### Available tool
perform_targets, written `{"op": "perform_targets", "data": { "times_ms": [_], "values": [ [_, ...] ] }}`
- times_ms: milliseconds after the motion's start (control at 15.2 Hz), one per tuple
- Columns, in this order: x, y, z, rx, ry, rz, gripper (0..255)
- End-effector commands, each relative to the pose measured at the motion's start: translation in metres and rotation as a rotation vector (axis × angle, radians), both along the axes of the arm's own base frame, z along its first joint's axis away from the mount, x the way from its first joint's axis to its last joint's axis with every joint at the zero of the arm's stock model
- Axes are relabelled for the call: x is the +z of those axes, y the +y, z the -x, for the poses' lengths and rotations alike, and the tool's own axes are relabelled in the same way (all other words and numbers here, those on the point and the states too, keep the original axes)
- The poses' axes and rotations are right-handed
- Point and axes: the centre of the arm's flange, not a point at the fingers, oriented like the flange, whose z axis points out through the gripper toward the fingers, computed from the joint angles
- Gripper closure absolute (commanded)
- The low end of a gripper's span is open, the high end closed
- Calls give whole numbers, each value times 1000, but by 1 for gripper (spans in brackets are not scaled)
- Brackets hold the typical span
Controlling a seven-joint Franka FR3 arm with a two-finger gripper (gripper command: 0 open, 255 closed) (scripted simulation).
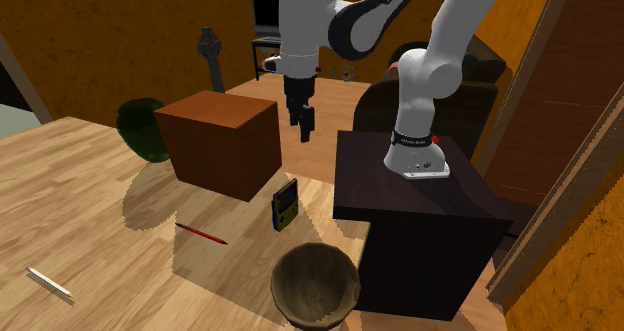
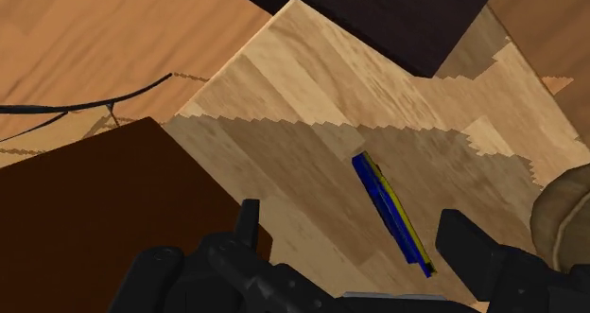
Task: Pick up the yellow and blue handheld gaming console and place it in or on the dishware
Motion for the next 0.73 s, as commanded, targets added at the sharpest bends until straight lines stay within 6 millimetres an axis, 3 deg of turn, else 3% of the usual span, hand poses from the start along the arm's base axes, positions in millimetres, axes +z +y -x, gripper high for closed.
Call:
{"op": "perform_targets", "data": {
  "times_ms": [0,396,660],
  "values": [
    [-23,15,-1,38,-3,2,0],
    [-87,63,2,147,-8,15,0],
    [-105,63,1,150,-8,15,0]
  ]
}}
